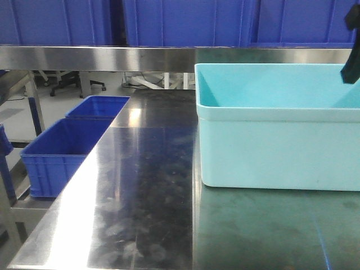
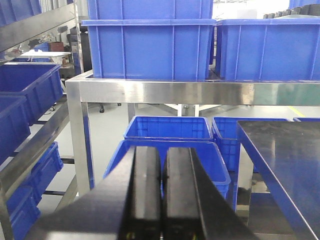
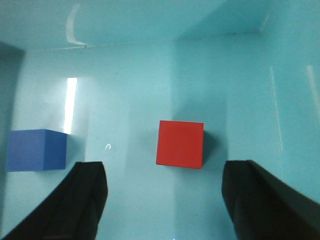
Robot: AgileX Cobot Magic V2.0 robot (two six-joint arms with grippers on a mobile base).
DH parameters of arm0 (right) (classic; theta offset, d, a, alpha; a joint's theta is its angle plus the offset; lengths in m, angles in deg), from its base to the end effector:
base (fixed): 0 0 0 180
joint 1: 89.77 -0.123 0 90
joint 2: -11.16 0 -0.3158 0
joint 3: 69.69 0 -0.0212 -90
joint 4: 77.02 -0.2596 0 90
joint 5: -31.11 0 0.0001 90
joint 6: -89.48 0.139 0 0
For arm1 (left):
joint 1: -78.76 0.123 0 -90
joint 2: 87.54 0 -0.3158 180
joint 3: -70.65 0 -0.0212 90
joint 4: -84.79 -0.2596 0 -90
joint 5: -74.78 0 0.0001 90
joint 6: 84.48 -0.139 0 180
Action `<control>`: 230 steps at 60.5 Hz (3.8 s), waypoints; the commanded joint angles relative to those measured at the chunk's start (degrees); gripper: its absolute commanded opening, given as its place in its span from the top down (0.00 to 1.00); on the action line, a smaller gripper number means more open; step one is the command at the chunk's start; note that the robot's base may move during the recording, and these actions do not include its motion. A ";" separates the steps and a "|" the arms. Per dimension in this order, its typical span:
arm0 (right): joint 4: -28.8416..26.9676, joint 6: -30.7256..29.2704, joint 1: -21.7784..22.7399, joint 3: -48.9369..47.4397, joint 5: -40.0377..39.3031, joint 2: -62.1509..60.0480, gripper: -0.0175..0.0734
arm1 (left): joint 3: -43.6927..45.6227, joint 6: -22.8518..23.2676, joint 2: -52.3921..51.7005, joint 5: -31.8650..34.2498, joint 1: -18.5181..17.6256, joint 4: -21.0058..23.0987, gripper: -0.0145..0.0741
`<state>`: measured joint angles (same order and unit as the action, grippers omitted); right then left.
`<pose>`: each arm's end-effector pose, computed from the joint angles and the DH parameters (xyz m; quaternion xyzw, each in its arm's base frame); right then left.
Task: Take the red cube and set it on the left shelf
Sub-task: 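Lower the open right gripper around the red cube, then close the right gripper on the red cube and lift it, then raise the held red cube out of the bin with the right gripper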
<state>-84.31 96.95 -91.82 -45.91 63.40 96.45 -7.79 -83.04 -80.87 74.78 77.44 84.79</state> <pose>0.3127 0.0206 0.2649 0.0840 0.9389 0.0771 0.3249 0.0817 -0.0019 0.2147 -0.0007 0.6763 -0.0177 0.7364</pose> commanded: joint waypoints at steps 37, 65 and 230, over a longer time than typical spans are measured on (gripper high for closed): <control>2.67 -0.14 -0.27 -2.29 -3.66 3.25 0.16 | -1.41 -0.01 -0.82 4.88 -0.23 0.00 0.72; 4.15 -0.14 -0.27 -3.23 -4.79 6.63 0.16 | -1.41 -0.01 -0.82 4.88 -0.23 0.00 0.72; 1.55 -0.19 -3.11 -3.42 -10.36 -31.07 0.74 | -1.41 -0.01 -0.82 4.88 -0.23 0.00 0.72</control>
<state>-80.72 96.95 -94.82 -49.36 57.46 67.19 -7.79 -83.04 -80.87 74.78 77.44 84.79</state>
